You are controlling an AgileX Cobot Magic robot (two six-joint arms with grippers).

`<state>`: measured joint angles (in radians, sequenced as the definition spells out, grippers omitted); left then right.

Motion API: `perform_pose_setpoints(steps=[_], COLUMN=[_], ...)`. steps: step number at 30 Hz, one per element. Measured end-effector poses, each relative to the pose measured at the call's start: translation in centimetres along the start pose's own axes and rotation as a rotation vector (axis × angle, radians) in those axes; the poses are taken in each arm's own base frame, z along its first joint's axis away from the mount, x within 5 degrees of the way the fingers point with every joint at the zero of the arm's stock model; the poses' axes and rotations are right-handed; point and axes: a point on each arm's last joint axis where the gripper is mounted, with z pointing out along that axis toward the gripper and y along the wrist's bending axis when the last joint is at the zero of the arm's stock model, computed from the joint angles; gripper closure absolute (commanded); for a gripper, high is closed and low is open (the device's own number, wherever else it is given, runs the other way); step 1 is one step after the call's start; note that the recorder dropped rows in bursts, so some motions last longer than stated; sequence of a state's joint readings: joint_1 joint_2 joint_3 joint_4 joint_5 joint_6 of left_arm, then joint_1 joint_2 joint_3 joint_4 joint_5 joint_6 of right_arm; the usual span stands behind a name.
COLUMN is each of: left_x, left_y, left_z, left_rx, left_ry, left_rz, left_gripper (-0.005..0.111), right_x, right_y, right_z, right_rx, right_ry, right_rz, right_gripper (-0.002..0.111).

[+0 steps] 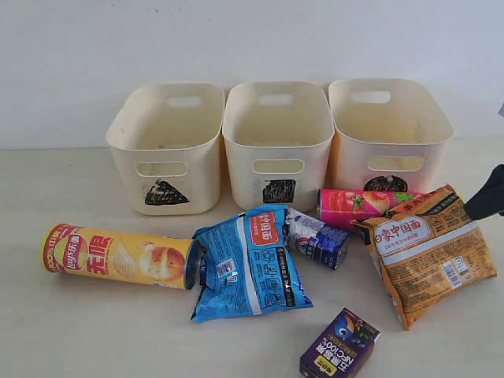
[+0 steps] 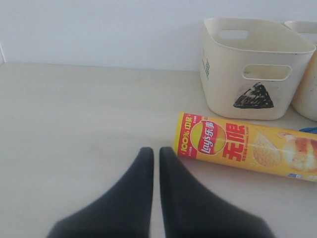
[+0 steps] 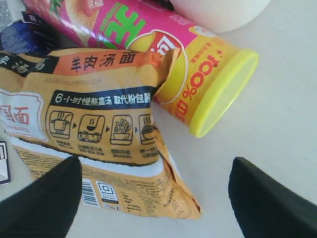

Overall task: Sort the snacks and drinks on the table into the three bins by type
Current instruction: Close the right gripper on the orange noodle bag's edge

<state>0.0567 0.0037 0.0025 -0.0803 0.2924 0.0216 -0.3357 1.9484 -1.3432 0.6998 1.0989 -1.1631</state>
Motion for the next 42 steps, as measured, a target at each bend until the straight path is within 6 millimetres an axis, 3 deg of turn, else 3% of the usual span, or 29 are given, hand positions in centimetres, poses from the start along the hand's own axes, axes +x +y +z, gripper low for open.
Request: perform_pose_setpoints(steps=[2,8,19,25,27,28,29,32,42], left_x=[0.0,0.0,0.0,0.0,0.0,0.0,0.0,0.0,0.0], left_y=[0.0,0.0,0.0,0.0,0.0,0.0,0.0,0.0,0.0], left_z=[0.0,0.0,0.0,0.0,0.0,0.0,0.0,0.0,0.0], left_rx=[0.0,0.0,0.0,0.0,0.0,0.0,0.0,0.0,0.0], left_ry=[0.0,0.0,0.0,0.0,0.0,0.0,0.0,0.0,0.0], left_rz=[0.0,0.0,0.0,0.0,0.0,0.0,0.0,0.0,0.0], left_gripper=[0.103,0.103,0.103,0.103,0.103,0.103,0.103,0.103,0.103], right_x=[0.0,0.1,1.8,1.3,1.0,0.8,0.7,0.6,0.4], right_y=[0.1,0.2,-1.5,-0.4,0.2,0.5,0.8,1.4,2.0], right_z=[0.2,1.4,4.8,6.5,7.0,7.3,7.5,7.9,7.4], right_rx=[-0.026,-0.139,-0.22,-0.26,-0.27,-0.274,-0.278,-0.278,-0.279], right_ry=[-0.007,-0.031,0.032,0.068,0.079,0.087,0.094,0.133,0.156], right_rz=[0.009,0.018,0.052,0.024,0.003,-0.007,-0.017,-0.047,-0.049], right_gripper=[0.015,0.015,0.015,0.016,0.026,0.036,0.05,0.108,0.108])
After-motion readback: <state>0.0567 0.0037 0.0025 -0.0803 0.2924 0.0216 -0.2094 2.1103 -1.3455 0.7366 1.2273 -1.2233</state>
